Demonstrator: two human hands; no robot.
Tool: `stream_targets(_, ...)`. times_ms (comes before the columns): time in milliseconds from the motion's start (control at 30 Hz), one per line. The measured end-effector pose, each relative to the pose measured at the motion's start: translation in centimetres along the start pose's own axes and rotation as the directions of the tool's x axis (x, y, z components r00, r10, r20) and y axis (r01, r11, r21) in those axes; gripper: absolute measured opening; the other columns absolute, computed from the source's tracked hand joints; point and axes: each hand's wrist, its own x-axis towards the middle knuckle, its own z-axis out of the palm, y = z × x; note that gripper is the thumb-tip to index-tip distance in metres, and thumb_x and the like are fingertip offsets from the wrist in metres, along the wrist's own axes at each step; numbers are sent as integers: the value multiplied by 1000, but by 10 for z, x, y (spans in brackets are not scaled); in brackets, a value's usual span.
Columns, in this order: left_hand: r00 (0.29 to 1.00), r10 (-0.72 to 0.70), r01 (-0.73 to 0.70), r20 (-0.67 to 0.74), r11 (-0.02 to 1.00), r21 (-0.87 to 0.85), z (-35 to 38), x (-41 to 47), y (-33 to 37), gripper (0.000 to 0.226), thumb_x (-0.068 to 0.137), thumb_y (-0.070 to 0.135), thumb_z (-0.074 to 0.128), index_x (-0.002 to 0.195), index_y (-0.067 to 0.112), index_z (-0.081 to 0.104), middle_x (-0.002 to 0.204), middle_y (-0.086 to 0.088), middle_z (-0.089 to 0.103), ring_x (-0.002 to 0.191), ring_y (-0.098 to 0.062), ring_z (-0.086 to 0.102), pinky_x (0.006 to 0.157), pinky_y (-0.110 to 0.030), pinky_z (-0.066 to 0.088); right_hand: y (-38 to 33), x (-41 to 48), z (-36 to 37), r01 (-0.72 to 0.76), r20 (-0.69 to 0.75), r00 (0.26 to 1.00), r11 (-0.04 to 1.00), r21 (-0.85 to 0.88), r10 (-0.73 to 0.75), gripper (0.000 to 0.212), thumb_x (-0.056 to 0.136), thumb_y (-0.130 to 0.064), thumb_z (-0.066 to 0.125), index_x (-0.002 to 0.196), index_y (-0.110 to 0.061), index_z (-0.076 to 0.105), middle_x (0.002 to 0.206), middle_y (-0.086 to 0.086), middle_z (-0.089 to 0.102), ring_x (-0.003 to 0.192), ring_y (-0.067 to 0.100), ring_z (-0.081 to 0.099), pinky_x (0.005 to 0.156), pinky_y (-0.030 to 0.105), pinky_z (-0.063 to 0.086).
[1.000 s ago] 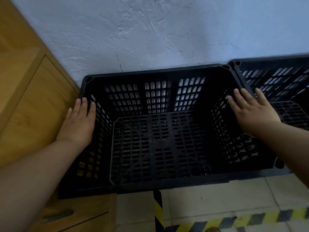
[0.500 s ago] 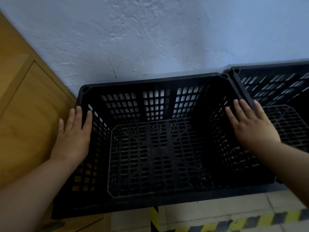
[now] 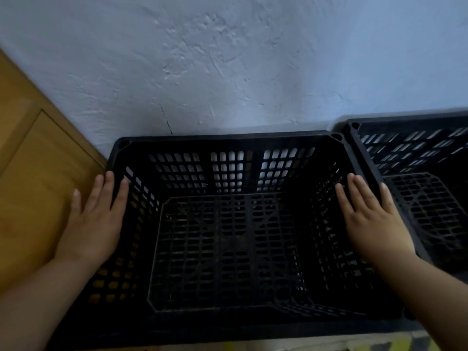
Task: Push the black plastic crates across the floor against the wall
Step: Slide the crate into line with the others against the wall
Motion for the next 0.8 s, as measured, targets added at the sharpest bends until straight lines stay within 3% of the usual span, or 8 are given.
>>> stream_targets(67,999,-30,30,12,999,25,1,0,-1,114,64,3,73,146,11,-5,156,-20,3,142,-32,-2,103,-40,-32,3,1,3,20,-40,999,1000,-6,-20,75,65,3,66,135,5,40,146,27,31,146,25,1,117,46,-8)
stream_targets(167,998,-63,63,-6,998,1,-1,5,3,108,76,7,63,139,17,-24,151,-12,-19,142,-28,-14,96,-39,-37,8,12,6,28,-54,998,1000,-12,-28,60,75,-7,38,134,5,42,145,24,34,146,24,-2,117,45,-9)
stream_targets(333,998,-58,59,-11,998,23,-3,3,8,102,79,7,58,137,15,-25,155,-15,-15,142,-28,-16,113,-51,-10,11,17,9,34,-26,999,999,-39,-35,63,75,-12,28,135,4,41,149,20,28,146,25,-3,117,48,-6)
stream_targets(400,997,-73,73,-22,997,33,-6,1,9,101,79,9,60,138,15,-22,154,-15,-13,143,-29,-12,110,-47,-21,10,18,6,17,-17,1000,999,-51,-18,62,76,-12,28,134,3,43,147,20,31,146,22,-8,117,46,-9)
stream_targets(467,997,-78,80,-29,994,72,-14,-3,14,98,82,16,56,136,14,-25,151,-13,-20,143,-29,-12,98,-40,-37,5,19,-3,-9,33,999,995,-95,12,60,84,-13,27,144,-5,26,153,16,12,140,17,-29,112,45,-23)
stream_targets(533,998,-55,59,-38,993,101,-20,-6,21,93,86,26,50,134,14,-29,148,-12,-26,142,-28,-17,90,-38,-42,4,18,-10,-60,75,995,996,-63,65,62,94,-24,21,144,-17,-15,149,6,-26,123,13,-51,96,41,-41)
stream_targets(667,999,-32,32,-41,999,-14,-50,-6,55,91,85,34,49,134,17,-26,146,-8,-29,138,-21,-25,90,-34,-42,23,16,-39,-240,-16,970,968,70,242,60,93,-36,21,148,-24,1,150,-4,-15,138,10,-20,100,33,-38)
stream_targets(800,990,77,-90,-115,990,-112,-96,9,119,89,89,37,44,130,18,-32,141,-7,-37,136,-20,-30,88,-32,-43,84,5,-70,-352,15,936,930,102,353,60,96,-38,20,148,-26,-8,157,-4,-17,135,7,-28,97,31,-37)
